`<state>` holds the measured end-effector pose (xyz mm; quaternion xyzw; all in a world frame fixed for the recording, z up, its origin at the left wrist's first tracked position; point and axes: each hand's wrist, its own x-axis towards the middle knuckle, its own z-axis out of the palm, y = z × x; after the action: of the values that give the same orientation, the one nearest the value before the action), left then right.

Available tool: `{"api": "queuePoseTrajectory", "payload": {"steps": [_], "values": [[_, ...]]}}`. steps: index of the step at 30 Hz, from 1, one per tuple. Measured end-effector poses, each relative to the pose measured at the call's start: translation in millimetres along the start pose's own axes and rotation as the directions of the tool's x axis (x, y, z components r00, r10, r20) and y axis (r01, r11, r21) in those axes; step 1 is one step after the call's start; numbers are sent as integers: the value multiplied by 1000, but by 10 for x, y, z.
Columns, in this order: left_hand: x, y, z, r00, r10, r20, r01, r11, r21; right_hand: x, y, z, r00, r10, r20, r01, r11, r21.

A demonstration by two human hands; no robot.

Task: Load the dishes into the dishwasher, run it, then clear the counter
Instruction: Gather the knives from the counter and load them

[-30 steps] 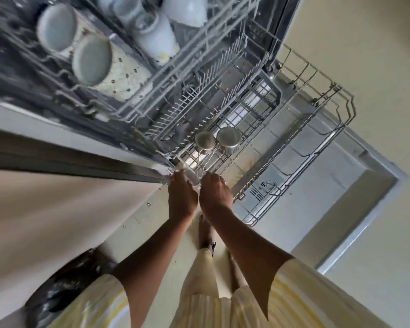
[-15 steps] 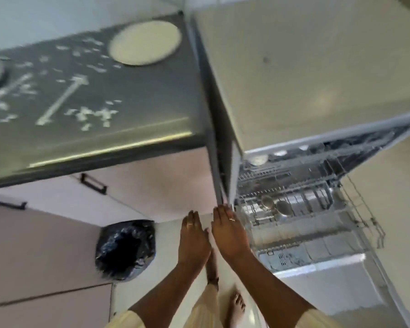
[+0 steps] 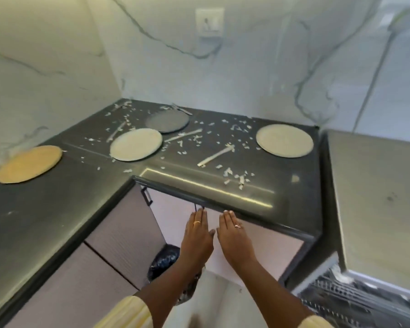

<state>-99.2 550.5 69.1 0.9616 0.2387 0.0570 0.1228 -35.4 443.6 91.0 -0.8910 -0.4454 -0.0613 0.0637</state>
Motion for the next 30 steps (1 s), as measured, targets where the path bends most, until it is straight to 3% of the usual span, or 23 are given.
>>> {"api": "queuePoseTrajectory", "payload": {"steps": [3,8,10,14,20,27,30], "values": [[309,-174,-184,999,-30,-45,29,999,-37,398,-67,-84,998,-26,59,27,1000,-4],[890,-541,-419,993,-55,-100,50,997,-55,1087,-112,-251,991,81,-105,-78,996,36],[1162,-713,-499,992,-40,-123,35,999,-37,1374,-107,-288,992,128,-12,-127,990,62],[1690,-1098,-634,986,1,-165,2,1000,23,1899,-9,-261,970,241,12,-241,970,36],[2275,-1569,-720,992,45,-116,-34,994,101,2395,299,-95,909,404,103,-415,898,147],[2906,-1724,-739,975,98,-199,-82,993,90,2800,835,72,941,314,127,-324,944,61],[3214,-1731,-756,992,20,-128,-15,999,35,2984,1063,132,970,217,110,-227,970,82]]}}
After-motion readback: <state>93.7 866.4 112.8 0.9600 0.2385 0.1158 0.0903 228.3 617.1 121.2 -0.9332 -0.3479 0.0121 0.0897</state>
